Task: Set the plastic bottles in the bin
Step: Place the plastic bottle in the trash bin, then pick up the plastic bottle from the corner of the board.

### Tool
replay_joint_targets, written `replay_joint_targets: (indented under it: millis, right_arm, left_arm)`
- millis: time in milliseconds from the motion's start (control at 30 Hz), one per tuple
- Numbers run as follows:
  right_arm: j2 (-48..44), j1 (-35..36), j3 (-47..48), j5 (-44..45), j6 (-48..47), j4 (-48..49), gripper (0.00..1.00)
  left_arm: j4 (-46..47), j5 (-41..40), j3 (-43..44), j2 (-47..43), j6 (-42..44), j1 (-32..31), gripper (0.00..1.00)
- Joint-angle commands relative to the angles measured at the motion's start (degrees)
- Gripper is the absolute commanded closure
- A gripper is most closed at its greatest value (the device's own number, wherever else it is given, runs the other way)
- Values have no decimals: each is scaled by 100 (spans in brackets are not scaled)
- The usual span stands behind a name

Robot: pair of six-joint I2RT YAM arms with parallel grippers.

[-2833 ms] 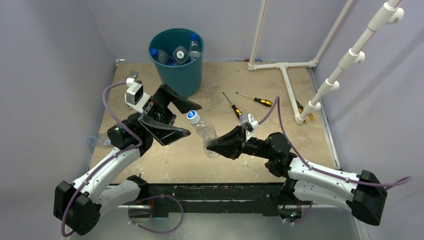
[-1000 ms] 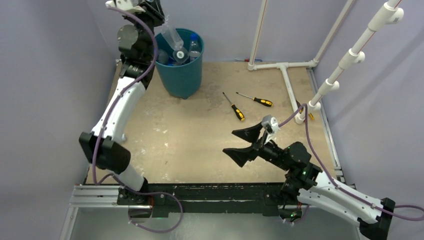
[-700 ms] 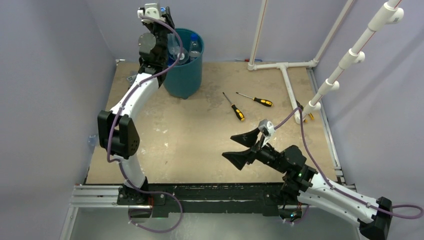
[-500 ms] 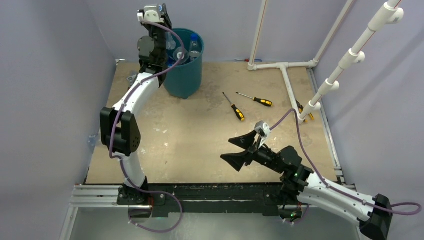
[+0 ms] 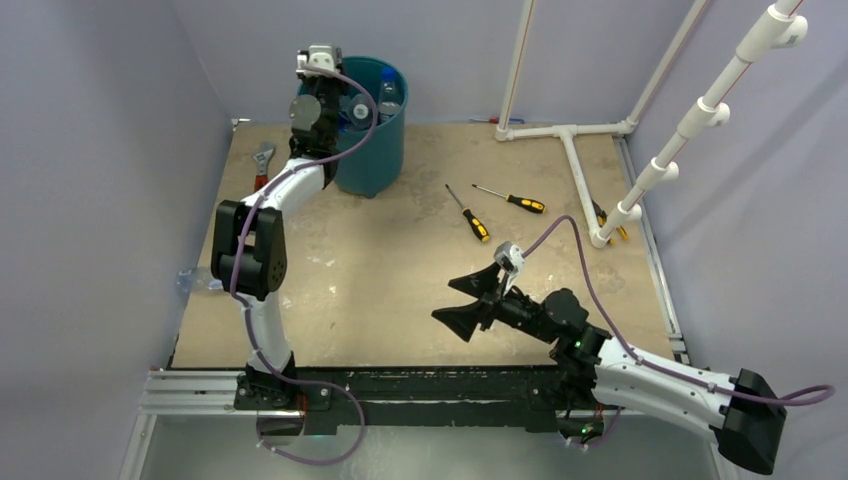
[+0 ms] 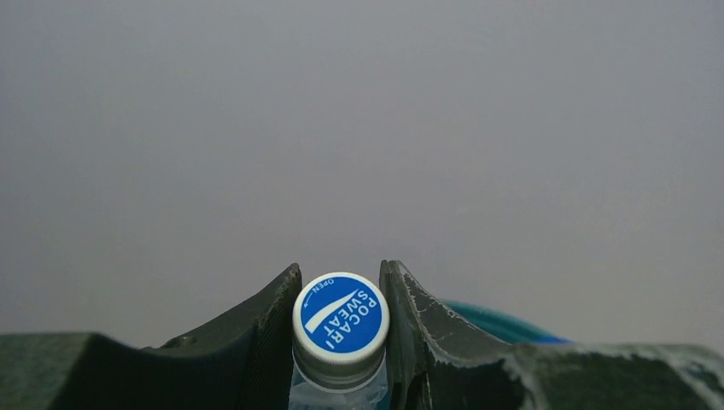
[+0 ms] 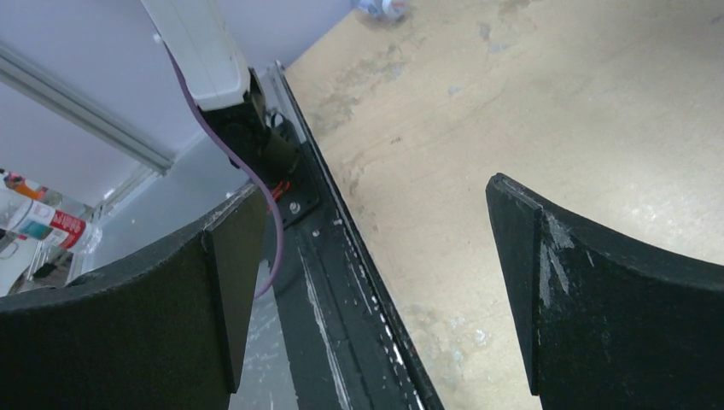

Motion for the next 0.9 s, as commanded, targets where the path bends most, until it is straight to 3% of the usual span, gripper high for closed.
replay_joint_targets:
  millis: [0, 100, 133, 300, 333, 533, 667, 767, 867]
  right_arm:
    - [142, 11, 38, -171, -55, 358, 2]
    - [28, 11, -10, -93, 12, 361, 2]
    - [-5, 11, -40, -73, 38, 363, 2]
    - [-117, 11, -78, 16, 67, 286, 2]
    - [-121, 11, -68, 19, 51, 279, 2]
    - [77, 11, -136, 2, 51, 557, 2]
    - [153, 11, -159, -13, 98, 755, 2]
    - [193, 11, -201, 21, 107, 909, 2]
    - [243, 11, -302, 101, 170, 1051, 2]
  left_arm:
    - [1, 304, -219, 47, -126, 23, 100]
    - [-249, 250, -300, 38, -318, 23, 100]
    - [-332, 273, -346, 0, -363, 23, 95]
    - [-590, 623, -722, -589, -690, 16, 12]
    - [-804, 688, -749, -745, -670, -2, 7]
    - [-1937, 18, -1060, -2158, -775, -83, 1]
    - [-4142, -1105, -727, -3160, -1386, -83, 1]
    - [-5607, -1949, -998, -3929, -2150, -78, 1]
    - [-6414, -2364, -1968, -4945, -3525, -65, 1]
